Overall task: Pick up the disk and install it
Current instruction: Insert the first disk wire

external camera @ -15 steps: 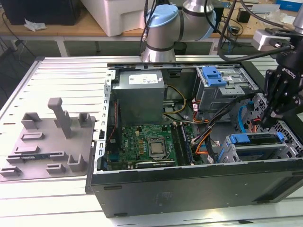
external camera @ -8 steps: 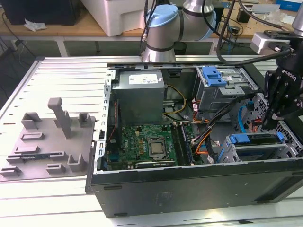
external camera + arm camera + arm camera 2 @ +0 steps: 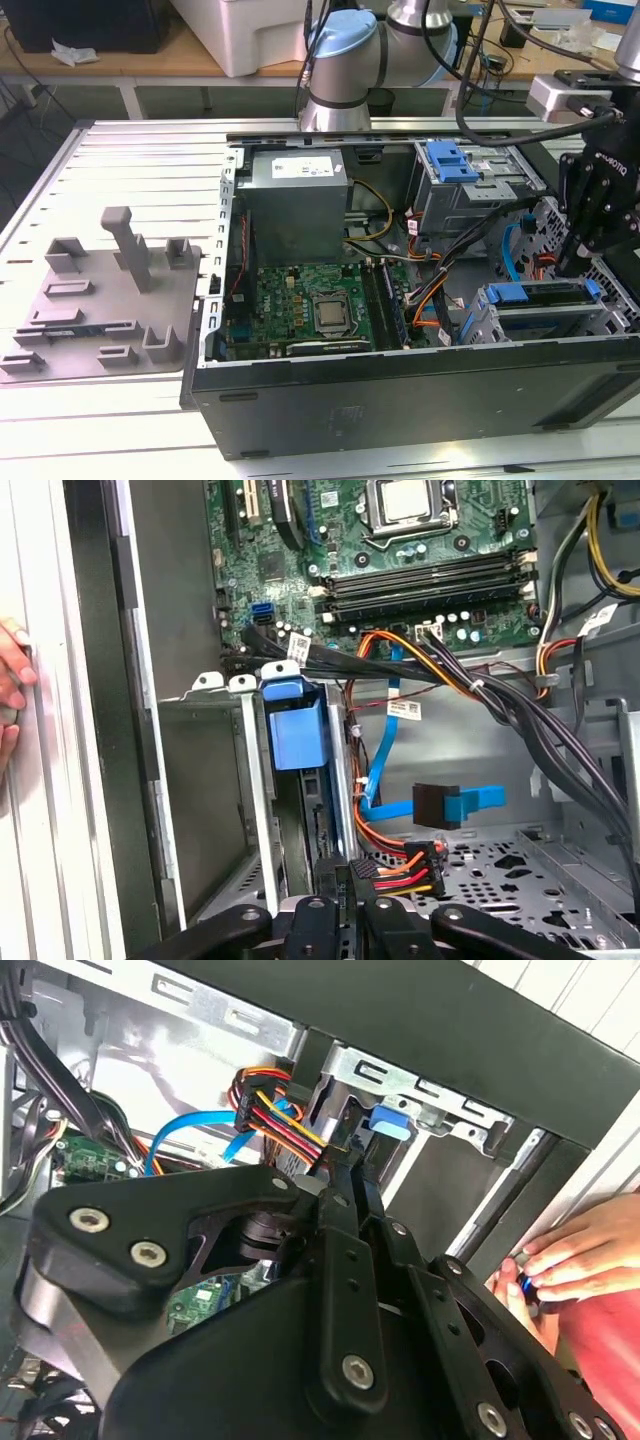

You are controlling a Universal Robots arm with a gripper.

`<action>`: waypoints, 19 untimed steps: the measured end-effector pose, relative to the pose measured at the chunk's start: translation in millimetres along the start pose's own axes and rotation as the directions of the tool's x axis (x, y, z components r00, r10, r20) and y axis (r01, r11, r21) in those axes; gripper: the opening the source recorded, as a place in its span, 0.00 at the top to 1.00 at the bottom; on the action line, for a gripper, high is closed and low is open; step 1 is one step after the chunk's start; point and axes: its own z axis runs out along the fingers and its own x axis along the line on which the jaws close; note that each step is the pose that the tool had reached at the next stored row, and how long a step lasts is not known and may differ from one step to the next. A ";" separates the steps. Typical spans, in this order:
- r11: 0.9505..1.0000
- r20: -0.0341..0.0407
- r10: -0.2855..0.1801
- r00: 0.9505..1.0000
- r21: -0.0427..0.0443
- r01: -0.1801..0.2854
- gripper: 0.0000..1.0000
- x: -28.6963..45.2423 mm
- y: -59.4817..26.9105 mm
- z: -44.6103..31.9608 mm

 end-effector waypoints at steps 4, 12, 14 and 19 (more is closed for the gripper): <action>1.000 0.001 -0.026 1.000 0.014 0.026 0.84 2.1 5.0 0.2; 0.997 0.003 -0.075 0.997 0.036 0.075 0.84 7.0 8.7 0.9; 0.995 0.003 -0.087 0.996 0.042 0.087 0.84 7.6 9.8 1.0; 0.995 0.005 -0.089 0.996 0.049 0.089 0.84 9.1 10.9 1.5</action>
